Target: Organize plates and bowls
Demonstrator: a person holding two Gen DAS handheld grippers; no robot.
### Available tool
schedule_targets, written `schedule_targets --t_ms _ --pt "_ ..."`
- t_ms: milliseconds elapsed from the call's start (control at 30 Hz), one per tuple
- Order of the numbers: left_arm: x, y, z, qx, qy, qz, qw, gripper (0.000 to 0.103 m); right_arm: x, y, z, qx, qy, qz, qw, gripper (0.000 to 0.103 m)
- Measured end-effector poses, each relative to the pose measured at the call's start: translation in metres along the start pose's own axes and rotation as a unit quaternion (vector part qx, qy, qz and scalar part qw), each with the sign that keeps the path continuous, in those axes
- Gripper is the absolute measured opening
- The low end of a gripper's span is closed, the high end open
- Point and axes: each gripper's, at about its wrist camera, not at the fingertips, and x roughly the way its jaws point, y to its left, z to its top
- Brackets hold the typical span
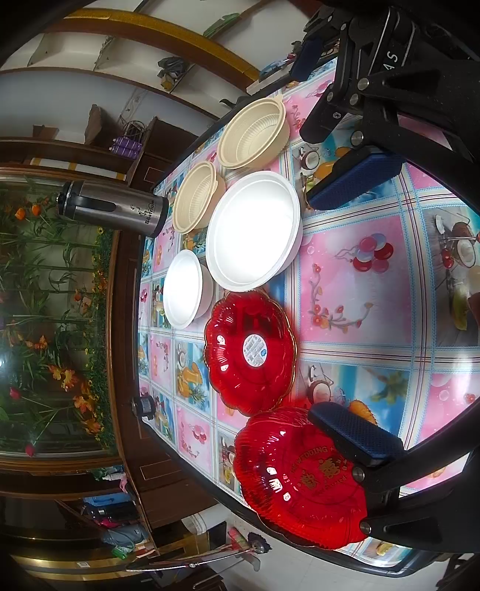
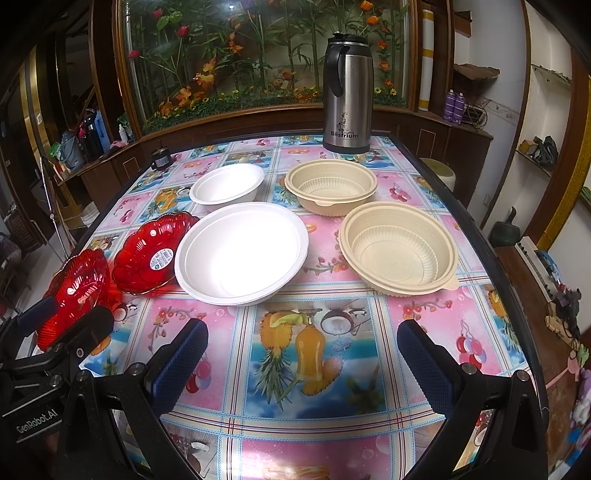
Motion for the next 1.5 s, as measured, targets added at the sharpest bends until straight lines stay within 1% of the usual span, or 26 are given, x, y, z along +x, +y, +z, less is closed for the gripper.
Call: schedule_targets --t_ms 733,1333,1400,1500 --pt "0.000 0.000 0.000 0.002 0.001 0.001 1.0000 0.103 -0.001 0.000 0.000 0.000 0.000 0.000 1.000 0.103" --pt "-0.001 -0.003 -0.002 0.007 0.005 0.001 1.0000 0.103 -0.003 -0.004 -0.001 0.007 0.000 0.009 1.000 0.103" --pt "-0.002 -0.001 -0.003 0.006 0.005 -0.001 1.0000 0.103 -0.003 -0.003 -0.002 0.006 0.000 0.011 1.000 0.103" --pt "-0.011 0.013 -0.003 -0.010 -0.004 -0.004 0.9999 0.103 -0.002 -0.001 -0.003 0.007 0.001 0.021 1.000 0.103"
